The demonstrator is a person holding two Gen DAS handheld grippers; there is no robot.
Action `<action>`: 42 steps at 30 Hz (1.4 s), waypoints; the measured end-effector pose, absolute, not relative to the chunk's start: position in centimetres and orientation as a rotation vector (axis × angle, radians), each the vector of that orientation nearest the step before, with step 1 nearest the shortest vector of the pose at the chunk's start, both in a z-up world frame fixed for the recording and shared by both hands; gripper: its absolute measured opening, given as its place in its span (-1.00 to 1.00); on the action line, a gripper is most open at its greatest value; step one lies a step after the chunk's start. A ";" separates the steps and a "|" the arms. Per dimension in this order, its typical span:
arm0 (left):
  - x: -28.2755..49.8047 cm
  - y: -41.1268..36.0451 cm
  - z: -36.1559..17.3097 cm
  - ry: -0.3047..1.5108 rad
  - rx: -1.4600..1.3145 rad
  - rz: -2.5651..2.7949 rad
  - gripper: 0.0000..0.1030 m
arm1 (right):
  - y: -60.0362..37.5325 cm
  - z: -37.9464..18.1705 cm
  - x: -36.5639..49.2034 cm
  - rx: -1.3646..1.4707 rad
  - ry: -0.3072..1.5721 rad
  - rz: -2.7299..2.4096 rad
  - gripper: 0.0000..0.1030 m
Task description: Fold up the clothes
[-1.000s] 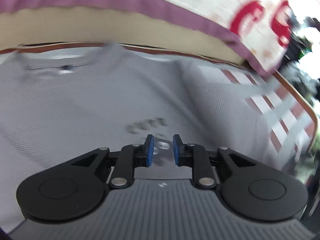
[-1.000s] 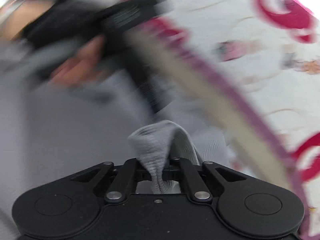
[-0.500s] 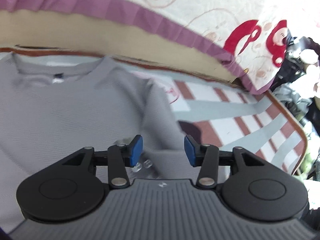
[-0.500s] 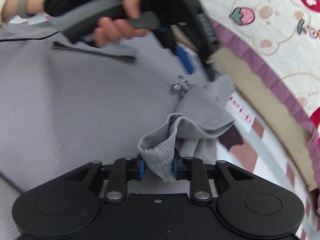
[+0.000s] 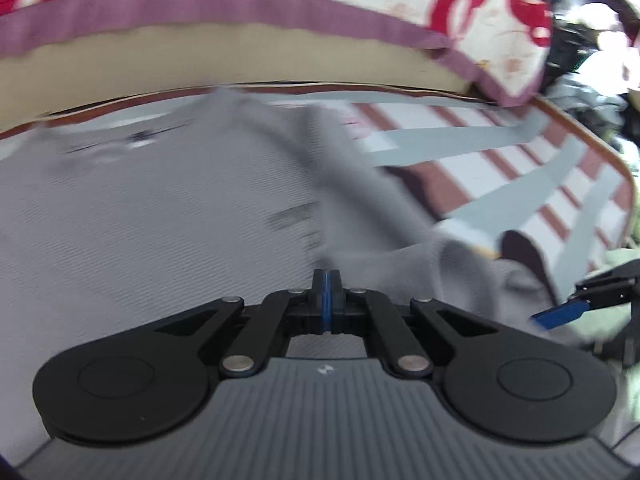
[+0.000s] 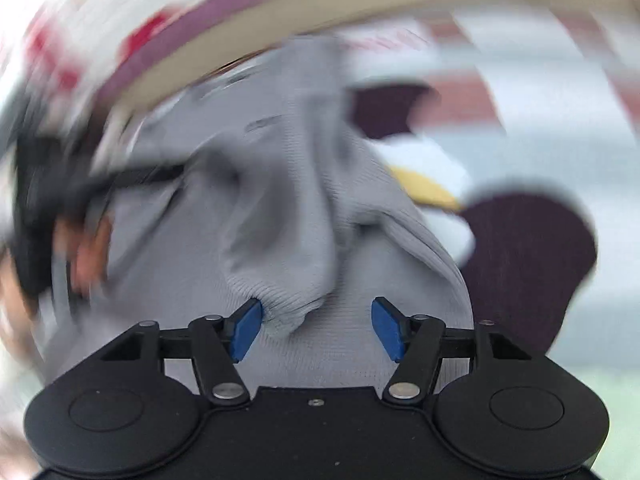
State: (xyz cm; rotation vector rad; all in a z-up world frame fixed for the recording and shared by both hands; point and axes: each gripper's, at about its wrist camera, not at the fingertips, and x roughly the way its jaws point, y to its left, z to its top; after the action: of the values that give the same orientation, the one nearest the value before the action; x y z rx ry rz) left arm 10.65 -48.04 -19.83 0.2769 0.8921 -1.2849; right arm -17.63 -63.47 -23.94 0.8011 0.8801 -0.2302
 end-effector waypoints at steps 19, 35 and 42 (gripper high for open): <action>8.9 -50.9 -20.5 0.985 0.183 -1.257 -0.03 | -66.9 -25.3 -17.7 1.125 0.618 -0.454 0.35; 10.0 -49.5 -18.9 1.074 0.263 -1.238 -0.69 | -69.6 -26.6 -17.3 1.166 0.449 -0.568 -0.14; 15.1 -56.0 -16.1 0.856 0.144 -1.256 -0.19 | -69.2 -26.7 -17.1 1.143 0.446 -0.584 -0.27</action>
State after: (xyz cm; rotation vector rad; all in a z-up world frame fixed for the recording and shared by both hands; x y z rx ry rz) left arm 15.09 -55.95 -16.14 0.1438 0.8557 -1.2559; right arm -17.10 -69.18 -26.68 1.1430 0.4455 -0.5842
